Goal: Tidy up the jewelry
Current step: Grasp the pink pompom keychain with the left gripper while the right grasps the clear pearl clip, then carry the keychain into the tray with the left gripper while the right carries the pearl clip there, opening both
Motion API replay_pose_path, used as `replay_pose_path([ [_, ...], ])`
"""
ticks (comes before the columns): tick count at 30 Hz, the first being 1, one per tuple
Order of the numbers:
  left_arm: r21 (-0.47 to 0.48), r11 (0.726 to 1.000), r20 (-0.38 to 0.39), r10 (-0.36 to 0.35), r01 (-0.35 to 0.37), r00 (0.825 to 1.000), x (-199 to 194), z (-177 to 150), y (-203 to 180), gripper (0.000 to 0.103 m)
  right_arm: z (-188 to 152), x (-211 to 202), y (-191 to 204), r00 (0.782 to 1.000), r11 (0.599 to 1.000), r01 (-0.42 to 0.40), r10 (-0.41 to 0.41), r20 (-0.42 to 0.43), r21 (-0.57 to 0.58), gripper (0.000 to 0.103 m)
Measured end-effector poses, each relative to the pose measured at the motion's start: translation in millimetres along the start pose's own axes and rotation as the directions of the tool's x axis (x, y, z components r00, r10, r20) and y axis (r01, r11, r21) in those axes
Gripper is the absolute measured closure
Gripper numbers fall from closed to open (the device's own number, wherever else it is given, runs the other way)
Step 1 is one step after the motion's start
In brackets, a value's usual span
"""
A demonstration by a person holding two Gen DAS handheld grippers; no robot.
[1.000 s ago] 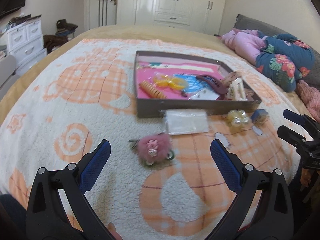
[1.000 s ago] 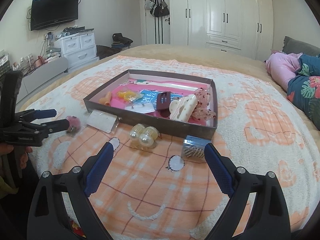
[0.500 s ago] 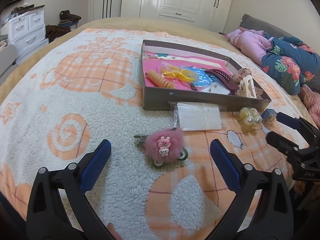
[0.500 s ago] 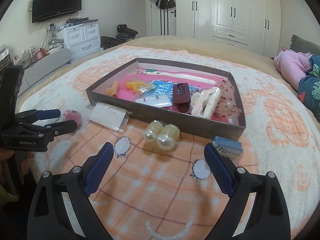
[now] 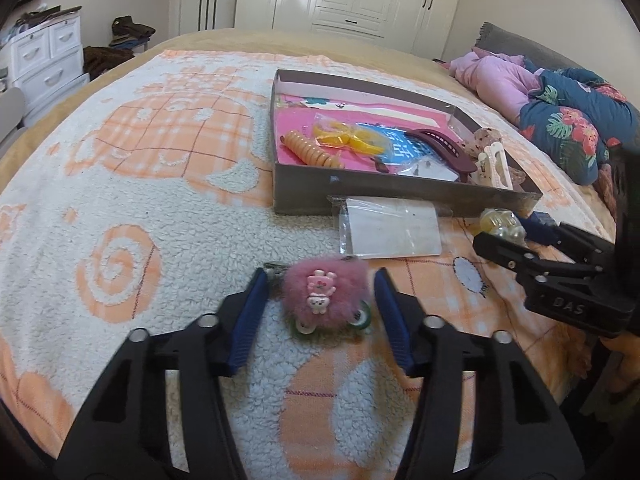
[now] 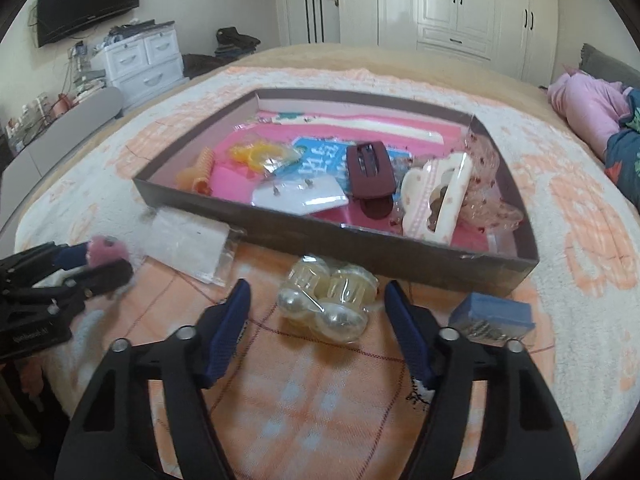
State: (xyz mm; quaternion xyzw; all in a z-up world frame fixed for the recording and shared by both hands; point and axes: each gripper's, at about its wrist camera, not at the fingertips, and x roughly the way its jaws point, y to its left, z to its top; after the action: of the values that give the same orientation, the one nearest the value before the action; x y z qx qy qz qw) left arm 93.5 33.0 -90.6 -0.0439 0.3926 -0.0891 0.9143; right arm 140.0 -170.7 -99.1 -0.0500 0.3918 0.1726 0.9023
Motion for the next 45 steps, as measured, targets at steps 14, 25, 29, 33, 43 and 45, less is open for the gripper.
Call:
replay_pose_path([
  [14, 0.034, 0.999, 0.037, -0.034, 0.033, 0.999, -11.9, 0.5, -9.6, 0.064, -15.0, -16.3, -6.0, 0.999, 1.000, -0.026, 0.026, 0.022, -0.001, 0.058],
  [25, 0.055, 0.996, 0.073, -0.068, 0.064, 0.995, -29.5, 2.0, -25.9, 0.064, -22.1, -49.8, -10.4, 0.997, 0.999, -0.038, 0.038, 0.061, -0.006, 0.058],
  [29, 0.066, 0.995, 0.082, -0.080, 0.075, 0.993, -34.8, 3.7, -33.3, 0.064, -23.0, -61.9, -15.3, 0.996, 1.000, -0.031, 0.031, 0.082, 0.001, 0.058],
  [33, 0.075, 0.992, 0.080, -0.104, 0.098, 0.991, -35.6, 5.8, -44.0, 0.064, -23.1, -71.3, -20.5, 0.995, 1.000, -0.023, 0.022, 0.098, 0.009, 0.058],
  [43, 0.113, 0.985, 0.079, -0.139, 0.129, 0.987, -31.0, 16.0, -72.2, 0.064, -22.4, -88.9, -35.9, 0.989, 1.000, 0.007, -0.012, 0.150, 0.030, 0.058],
  [45, 0.118, 0.984, 0.079, -0.142, 0.132, 0.987, -30.0, 18.7, -75.7, 0.064, -22.3, -90.7, -39.5, 0.988, 0.999, 0.010, -0.016, 0.156, 0.038, 0.058],
])
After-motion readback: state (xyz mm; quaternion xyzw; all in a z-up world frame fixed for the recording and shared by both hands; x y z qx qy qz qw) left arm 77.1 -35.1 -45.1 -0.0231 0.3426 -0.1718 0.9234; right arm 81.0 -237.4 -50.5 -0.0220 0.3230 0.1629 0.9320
